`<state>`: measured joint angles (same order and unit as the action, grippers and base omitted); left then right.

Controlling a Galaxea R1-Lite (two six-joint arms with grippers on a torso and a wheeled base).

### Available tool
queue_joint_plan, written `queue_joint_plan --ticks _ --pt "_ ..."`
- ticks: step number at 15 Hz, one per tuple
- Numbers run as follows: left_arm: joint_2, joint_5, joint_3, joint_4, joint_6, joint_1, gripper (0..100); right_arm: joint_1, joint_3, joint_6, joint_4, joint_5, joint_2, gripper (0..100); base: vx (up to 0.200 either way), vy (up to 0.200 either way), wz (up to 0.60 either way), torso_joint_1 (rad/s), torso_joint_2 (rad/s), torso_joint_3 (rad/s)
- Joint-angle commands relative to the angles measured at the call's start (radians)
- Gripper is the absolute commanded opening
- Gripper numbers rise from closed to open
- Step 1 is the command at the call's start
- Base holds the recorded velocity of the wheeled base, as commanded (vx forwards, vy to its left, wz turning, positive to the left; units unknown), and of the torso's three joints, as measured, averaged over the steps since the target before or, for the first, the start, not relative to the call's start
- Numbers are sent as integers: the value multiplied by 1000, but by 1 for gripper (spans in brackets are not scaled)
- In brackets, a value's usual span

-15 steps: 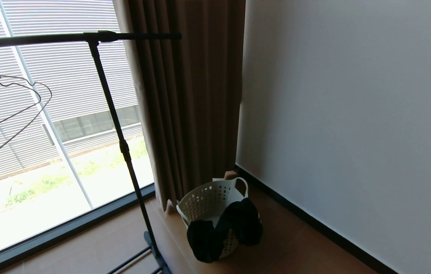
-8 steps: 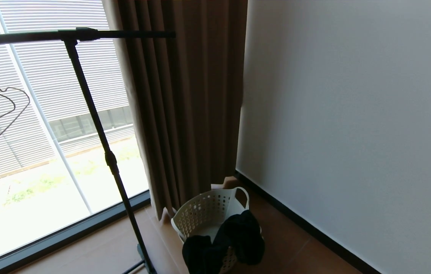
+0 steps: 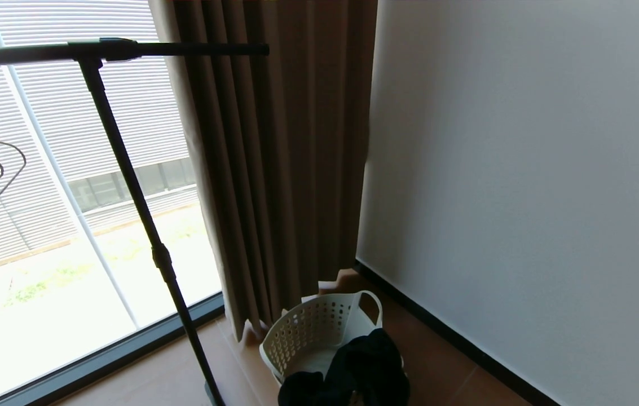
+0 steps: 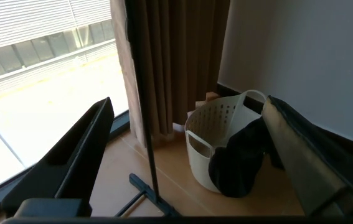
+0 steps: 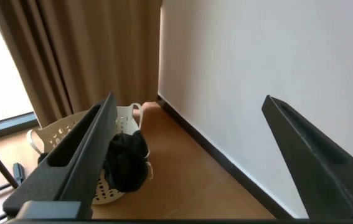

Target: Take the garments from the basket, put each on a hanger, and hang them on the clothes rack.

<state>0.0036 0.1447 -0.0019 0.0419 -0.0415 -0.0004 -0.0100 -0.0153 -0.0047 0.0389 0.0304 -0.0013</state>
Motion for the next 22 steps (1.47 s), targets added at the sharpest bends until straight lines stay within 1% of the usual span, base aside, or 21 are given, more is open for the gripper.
queue_joint_plan --ticks 1,4,6,15,18,22 --pt "-1 0 0 0 2 0 100 -1 0 -1 -1 0 1 100 0 0 0 0 0 0" --pt "-1 0 0 -2 9 0 100 -1 0 -3 -1 0 1 100 0 0 0 0 0 0" --pt "-1 -2 0 -2 11 0 100 -1 0 -3 -1 0 1 100 0 0 0 -78 263 195" --pt "-1 -2 0 -2 11 0 100 -1 0 -1 -1 0 1 100 0 0 0 -74 437 356" --pt "-1 -2 0 0 11 0 100 -1 0 -1 -1 0 1 100 0 0 0 -19 136 98" --pt "-1 -2 0 -2 11 0 100 -1 0 -1 -1 0 1 100 0 0 0 -2 29 -128"
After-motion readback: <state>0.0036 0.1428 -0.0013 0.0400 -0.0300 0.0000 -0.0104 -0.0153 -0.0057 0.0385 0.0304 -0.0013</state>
